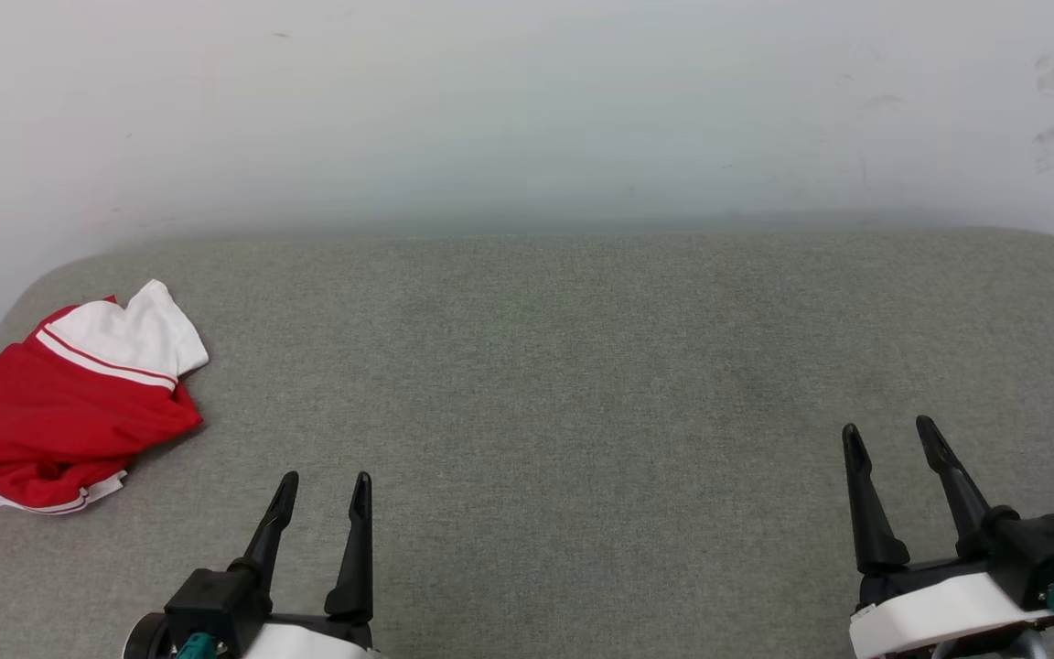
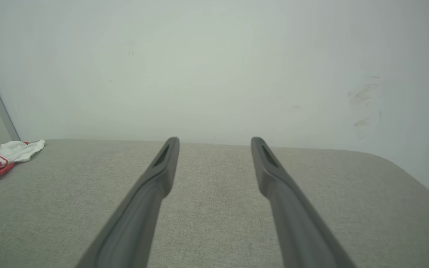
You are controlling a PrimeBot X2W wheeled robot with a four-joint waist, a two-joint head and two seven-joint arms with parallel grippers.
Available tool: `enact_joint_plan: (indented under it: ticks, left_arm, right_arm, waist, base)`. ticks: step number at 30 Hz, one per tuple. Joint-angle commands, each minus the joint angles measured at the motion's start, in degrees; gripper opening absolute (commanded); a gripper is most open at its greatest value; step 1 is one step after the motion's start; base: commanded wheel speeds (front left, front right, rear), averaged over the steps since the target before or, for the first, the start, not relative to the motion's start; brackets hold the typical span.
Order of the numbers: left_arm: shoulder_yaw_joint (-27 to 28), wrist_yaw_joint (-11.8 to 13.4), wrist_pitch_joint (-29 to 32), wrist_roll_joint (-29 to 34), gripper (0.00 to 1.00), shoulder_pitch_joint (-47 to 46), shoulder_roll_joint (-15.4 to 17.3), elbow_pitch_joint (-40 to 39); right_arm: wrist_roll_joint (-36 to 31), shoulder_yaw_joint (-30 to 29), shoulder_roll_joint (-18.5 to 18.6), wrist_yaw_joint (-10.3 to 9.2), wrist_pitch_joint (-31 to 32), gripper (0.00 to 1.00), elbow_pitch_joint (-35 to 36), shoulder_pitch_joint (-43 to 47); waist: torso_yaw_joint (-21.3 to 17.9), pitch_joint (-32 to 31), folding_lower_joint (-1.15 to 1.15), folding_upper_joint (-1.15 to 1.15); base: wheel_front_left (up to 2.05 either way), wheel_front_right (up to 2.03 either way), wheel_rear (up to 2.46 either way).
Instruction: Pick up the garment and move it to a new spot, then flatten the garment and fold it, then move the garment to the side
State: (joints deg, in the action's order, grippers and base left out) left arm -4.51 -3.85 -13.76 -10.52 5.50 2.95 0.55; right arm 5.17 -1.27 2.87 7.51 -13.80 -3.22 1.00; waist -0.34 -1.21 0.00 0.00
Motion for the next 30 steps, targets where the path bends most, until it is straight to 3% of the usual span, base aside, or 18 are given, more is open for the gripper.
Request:
enact_joint_plan:
  ticks: [1,5,17,30]
  left_arm:
    - [0.41,-0.46,-0.42,-0.21,1.0,0.47,0.0,0.06]
    - [0.93,-1.26,-0.84,-2.31,1.0,0.91,-0.07,0.27]
    - [0.15,-1.95,-1.47,1.69,1.0,1.0,-0.09,1.38]
    - [0.59,-1.78,-1.47,-1.62,1.0,0.57,-0.07,2.09]
  right_arm:
    - [0.61,-0.14,0.01,-0.04,-0.36,1.0,-0.14,0.25]
    - [4.45,-0.71,0.01,-0.03,-0.83,1.0,-1.54,0.21]
    - [0.81,0.29,0.0,-0.04,-1.42,1.0,-2.46,0.35]
    - [2.34,1.08,0.0,-0.03,-1.42,1.0,-3.02,0.51]
  waist:
    - [-0.03,-0.03,0.0,0.0]
    - [-0.16,-0.18,0.0,0.0]
    - [-0.25,-0.32,0.0,0.0]
    - [0.06,-0.07,0.0,0.0]
  base:
    - [0.0,0.0,0.0]
    - [0.0,0.0,0.0]
    - [0.0,0.0,0.0]
    - [0.0,0.0,0.0]
